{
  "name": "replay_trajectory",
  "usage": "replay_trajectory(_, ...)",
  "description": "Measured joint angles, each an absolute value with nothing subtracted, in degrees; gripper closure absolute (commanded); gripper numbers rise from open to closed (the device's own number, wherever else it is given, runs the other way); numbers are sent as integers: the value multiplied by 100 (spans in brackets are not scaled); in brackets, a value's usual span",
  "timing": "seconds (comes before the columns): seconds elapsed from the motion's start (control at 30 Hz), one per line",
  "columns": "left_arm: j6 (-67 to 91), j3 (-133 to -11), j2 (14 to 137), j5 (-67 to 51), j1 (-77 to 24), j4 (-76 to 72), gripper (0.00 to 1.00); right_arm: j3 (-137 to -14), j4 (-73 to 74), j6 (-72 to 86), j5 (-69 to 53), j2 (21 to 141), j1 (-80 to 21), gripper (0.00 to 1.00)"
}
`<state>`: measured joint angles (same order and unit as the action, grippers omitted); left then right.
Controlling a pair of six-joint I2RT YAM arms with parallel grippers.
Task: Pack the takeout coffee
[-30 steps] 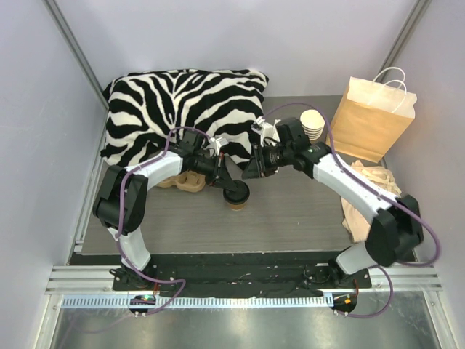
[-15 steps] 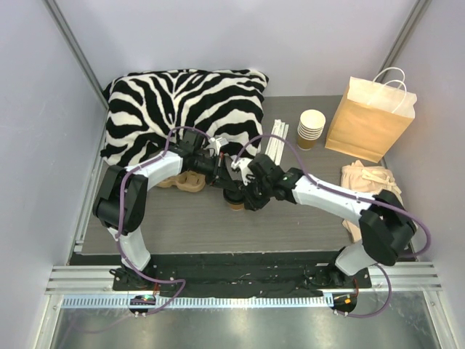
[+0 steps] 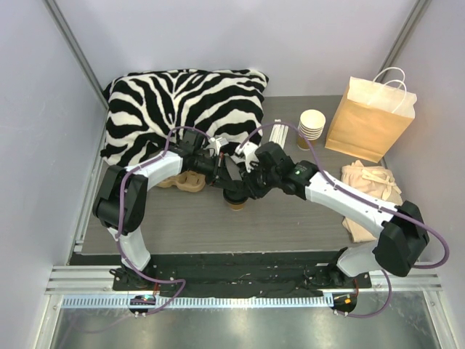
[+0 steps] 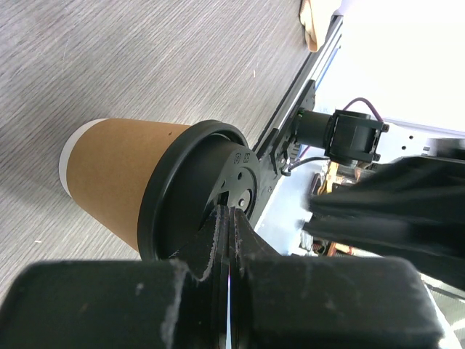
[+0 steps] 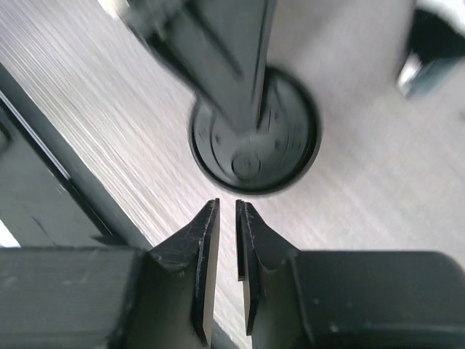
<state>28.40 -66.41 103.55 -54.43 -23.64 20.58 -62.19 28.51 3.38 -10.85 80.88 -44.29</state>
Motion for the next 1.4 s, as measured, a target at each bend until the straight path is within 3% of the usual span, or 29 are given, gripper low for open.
replay_trajectory(0.2, 2840, -6641, 10355, -5443, -2364, 2058, 100, -6392, 2626, 401, -1107, 8114, -4412, 77)
replay_trajectory(0.6, 2827, -6643, 10353, -5417, -2327, 2060, 100, -5524, 2375, 456, -1017, 8648, -4401, 77)
replay_trajectory(1.03, 2832, -6646, 10355, -5422, -2322, 2062, 100, -6930, 2574, 440, -1363, 8237, -4316, 74)
replay_trajectory(1.4, 2825, -6659, 10355, -5413, -2329, 2073, 100, -6331, 2102, 449, -1321, 8923, -4377, 77)
